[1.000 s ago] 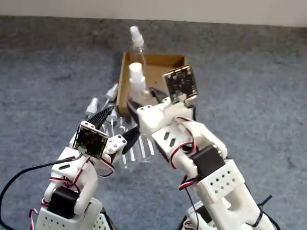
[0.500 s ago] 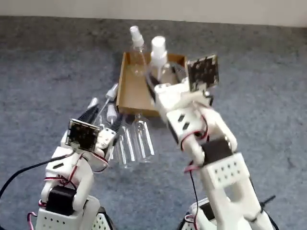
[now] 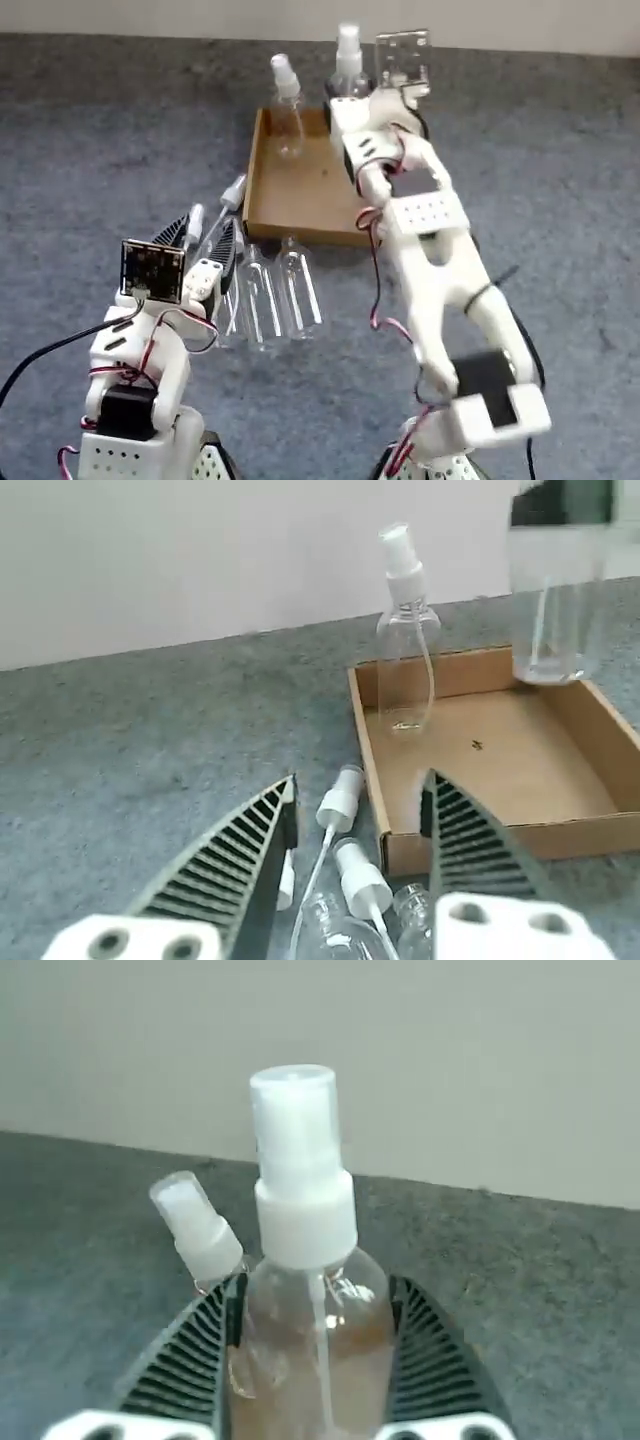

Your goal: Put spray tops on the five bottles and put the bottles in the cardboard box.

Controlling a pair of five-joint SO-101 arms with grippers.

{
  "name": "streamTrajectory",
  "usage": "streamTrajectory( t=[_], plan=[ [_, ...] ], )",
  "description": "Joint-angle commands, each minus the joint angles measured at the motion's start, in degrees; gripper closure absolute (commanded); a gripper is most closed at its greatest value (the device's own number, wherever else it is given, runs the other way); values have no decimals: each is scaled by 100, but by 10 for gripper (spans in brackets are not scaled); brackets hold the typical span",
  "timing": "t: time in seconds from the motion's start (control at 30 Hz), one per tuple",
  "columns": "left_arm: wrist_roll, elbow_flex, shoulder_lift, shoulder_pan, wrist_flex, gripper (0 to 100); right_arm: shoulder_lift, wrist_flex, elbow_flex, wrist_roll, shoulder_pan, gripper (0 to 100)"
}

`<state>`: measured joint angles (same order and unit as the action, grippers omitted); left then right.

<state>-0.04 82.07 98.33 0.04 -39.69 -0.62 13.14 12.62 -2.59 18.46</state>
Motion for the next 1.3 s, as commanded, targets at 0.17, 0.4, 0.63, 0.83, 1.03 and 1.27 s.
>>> streamTrajectory(
  t=[0.17,0.4,0.63,0.83,1.03,1.27],
  plan=[
    [53,-31,13,-40,141,840,-716,-2053,-382,53,-171,995],
    [53,-31,13,-40,149,839,-1051,-3960,945,53,-198,995],
    [53,-31,13,-40,149,839,-1481,-4479,945,26,-198,995],
    [53,-31,13,-31,149,839,-1842,-4549,936,53,-198,995],
    [53,-31,13,-31,149,839,-1912,-4769,945,53,-198,995],
    [53,-31,13,-31,141,839,-1921,-4787,945,35,-198,995]
  ],
)
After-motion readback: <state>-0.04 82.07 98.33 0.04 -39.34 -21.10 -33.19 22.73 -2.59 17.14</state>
